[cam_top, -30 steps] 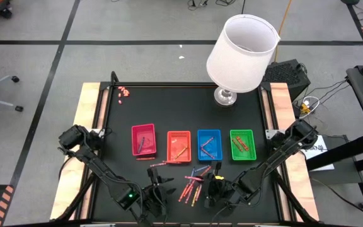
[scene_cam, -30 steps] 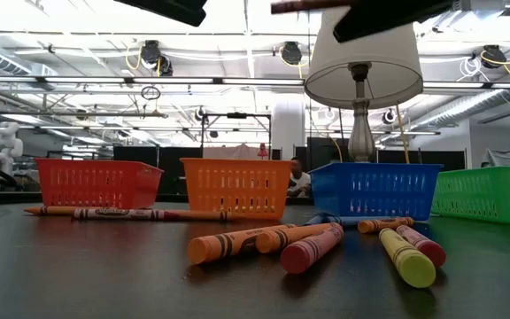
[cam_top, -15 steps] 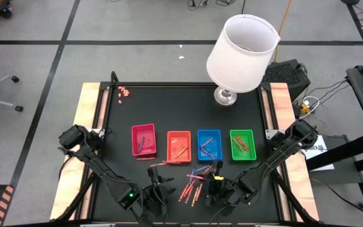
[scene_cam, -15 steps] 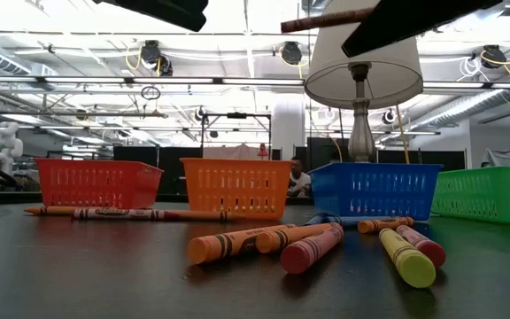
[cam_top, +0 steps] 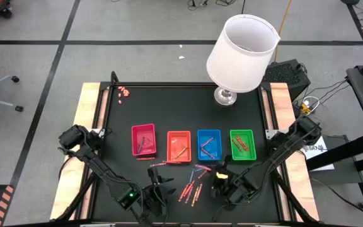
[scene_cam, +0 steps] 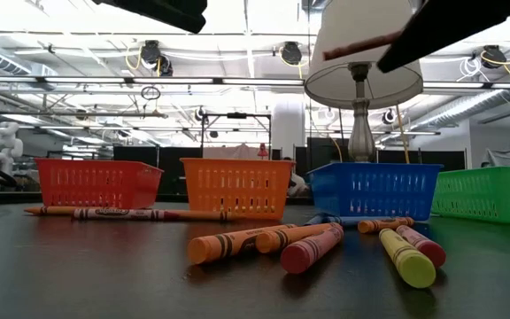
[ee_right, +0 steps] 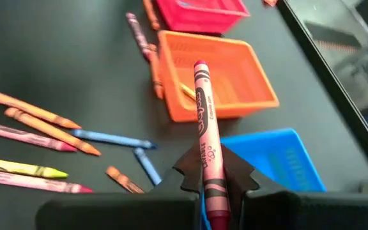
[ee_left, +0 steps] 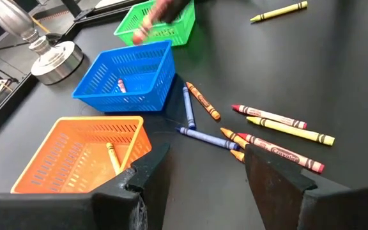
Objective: Sort crayons
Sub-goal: Put the red crayon into the blue bin
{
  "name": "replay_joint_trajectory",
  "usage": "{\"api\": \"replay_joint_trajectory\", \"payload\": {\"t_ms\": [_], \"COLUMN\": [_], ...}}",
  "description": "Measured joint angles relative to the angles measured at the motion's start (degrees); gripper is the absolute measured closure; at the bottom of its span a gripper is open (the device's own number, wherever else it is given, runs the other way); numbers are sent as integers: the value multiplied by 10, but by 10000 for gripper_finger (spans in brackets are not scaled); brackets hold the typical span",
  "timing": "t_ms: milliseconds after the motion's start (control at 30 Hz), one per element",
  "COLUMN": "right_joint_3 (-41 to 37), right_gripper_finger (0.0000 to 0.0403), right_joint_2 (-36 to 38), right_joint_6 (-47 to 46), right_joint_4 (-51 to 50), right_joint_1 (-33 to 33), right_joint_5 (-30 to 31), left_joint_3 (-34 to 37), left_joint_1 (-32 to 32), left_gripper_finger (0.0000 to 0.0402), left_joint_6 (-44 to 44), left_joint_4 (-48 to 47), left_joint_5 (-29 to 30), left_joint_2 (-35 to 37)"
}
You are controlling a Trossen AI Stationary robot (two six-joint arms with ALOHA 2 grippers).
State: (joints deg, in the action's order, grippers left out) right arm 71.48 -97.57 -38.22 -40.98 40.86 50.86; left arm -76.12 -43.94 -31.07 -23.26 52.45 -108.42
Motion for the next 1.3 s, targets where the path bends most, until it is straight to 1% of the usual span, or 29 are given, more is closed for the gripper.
{"api": "replay_joint_trajectory", "payload": {"t_ms": [133,300,500,700,800,1100,1200,1300], "right_joint_3": [0,0,0,0,-2,-25,-31,-39], "right_gripper_finger": [394,394,394,394,394,394,393,382], "right_joint_2": [24,21,8,8,8,8,8,8], "right_joint_6": [-89,-179,-208,-272,-290,-273,-293,-309], "right_joint_4": [-71,-131,-178,-230,-227,-196,-193,-187], "right_joint_1": [6,12,5,-30,-56,-99,-115,-130], "right_joint_5": [0,-1,-2,-3,-23,-59,-80,-92], "left_joint_3": [0,0,0,0,0,0,0,0], "left_joint_1": [0,0,0,4,4,4,7,10], "left_gripper_finger": [206,206,206,206,206,206,206,206], "left_joint_6": [-1,-7,-14,-16,-17,-30,-30,-30], "left_joint_4": [3,5,0,1,6,2,2,2], "left_joint_5": [0,0,0,0,0,0,0,0], "left_joint_2": [0,0,0,0,0,0,0,0]}}
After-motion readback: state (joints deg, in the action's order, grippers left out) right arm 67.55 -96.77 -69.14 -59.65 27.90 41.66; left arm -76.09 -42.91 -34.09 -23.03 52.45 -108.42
